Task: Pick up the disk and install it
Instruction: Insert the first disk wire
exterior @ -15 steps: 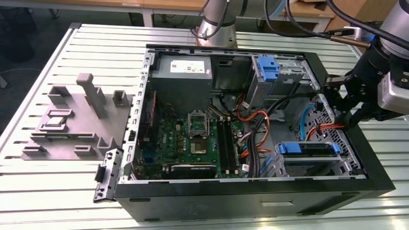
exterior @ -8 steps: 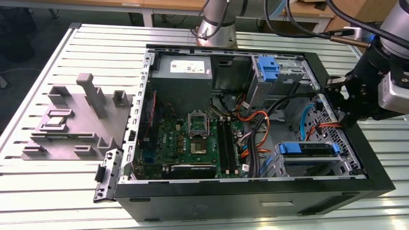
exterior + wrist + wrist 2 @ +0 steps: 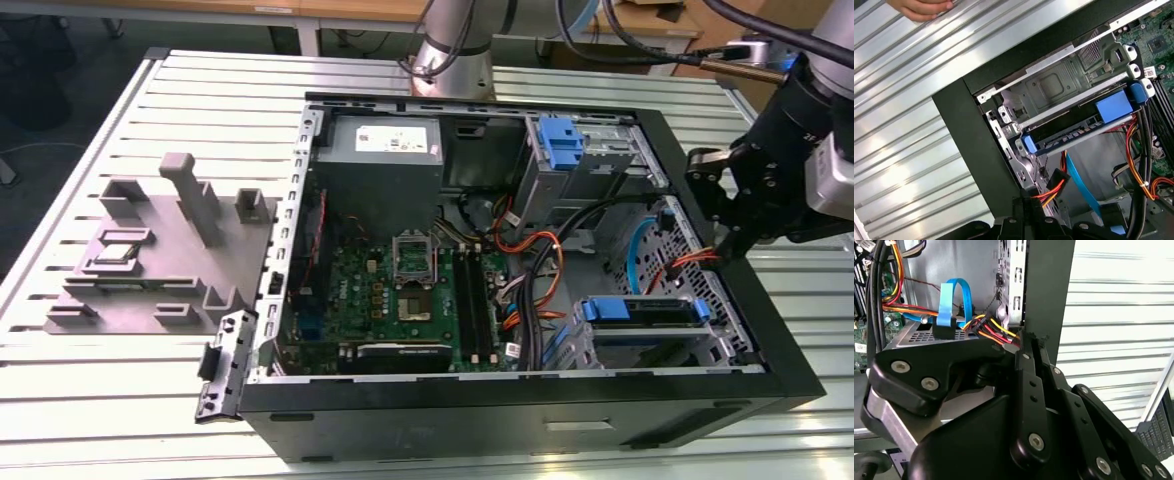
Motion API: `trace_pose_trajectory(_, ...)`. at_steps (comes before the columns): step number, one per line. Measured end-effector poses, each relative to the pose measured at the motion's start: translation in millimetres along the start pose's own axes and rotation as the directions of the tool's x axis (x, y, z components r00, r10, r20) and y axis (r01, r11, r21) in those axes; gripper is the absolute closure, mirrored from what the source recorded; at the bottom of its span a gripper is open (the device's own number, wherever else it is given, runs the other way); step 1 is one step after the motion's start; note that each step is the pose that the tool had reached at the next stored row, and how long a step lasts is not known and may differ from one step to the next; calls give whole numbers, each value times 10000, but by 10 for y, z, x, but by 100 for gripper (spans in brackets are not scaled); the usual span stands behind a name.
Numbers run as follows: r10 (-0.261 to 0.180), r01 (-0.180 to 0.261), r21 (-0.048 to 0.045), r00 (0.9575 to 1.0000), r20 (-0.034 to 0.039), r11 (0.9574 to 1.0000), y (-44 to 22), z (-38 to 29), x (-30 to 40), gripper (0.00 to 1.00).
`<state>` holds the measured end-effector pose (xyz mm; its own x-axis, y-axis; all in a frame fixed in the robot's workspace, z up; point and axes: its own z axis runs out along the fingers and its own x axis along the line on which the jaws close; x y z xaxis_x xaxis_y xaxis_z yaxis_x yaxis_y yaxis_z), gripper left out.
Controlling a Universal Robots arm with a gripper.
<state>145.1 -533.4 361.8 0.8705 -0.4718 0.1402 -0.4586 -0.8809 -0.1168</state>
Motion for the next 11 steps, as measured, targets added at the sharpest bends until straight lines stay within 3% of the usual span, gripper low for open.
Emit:
trace_pose_trajectory(3,-6,6,-5,10000,-3,10000,11,-5,-15,83)
trace_pose_trajectory(8,35,-35,-13,10000,-8,10000,88,-25,-131,83)
trace_pose_trajectory(11,554,-554,-87,9984,-72,9984,89,-21,-132,83)
